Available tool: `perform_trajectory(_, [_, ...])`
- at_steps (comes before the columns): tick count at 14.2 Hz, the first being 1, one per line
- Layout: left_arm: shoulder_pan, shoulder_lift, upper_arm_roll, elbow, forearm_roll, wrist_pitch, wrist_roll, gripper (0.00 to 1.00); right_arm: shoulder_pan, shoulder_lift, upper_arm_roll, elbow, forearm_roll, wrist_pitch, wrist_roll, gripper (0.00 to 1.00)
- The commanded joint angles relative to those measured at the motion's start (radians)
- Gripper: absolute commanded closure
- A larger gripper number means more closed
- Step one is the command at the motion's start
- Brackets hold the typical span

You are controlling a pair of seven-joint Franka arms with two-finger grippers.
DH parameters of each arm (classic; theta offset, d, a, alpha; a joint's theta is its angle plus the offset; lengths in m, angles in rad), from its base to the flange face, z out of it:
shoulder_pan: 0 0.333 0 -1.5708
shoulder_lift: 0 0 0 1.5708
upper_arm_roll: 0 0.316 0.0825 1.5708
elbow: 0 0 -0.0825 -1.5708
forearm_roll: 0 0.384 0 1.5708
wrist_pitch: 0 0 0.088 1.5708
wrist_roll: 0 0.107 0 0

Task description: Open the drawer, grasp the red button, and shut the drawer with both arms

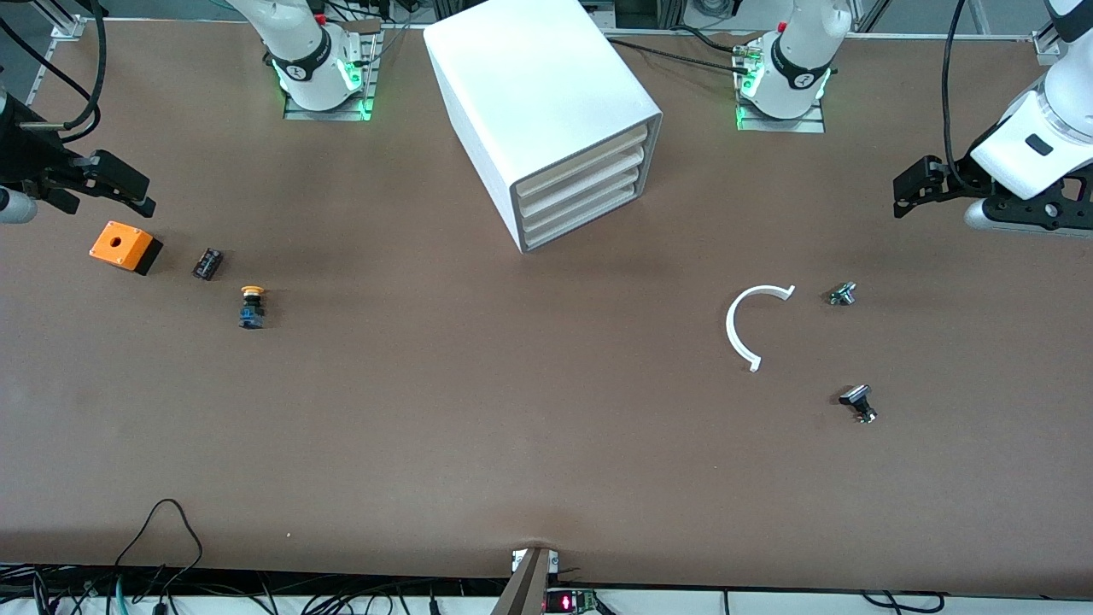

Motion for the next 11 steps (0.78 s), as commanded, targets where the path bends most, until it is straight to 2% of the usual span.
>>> perform_trajectory(1, [-0.008, 0.016, 0.002, 0.036, -0.012, -0.028, -0.007, 0.01, -0.011, -0.008, 0.005, 0.002, -0.002, -0.025, -0.008, 0.00])
perform_trajectory(6, [-0.006, 0.019, 0.002, 0.036, -0.017, -0.031, -0.007, 0.01, -0.008, -0.008, 0.011, 0.003, -0.003, -0.032, 0.007, 0.00])
perform_trajectory(11, [-0.003, 0.026, 0.004, 0.038, -0.029, -0.097, -0.001, 0.01, -0.002, 0.004, 0.014, 0.003, -0.008, -0.038, -0.016, 0.00])
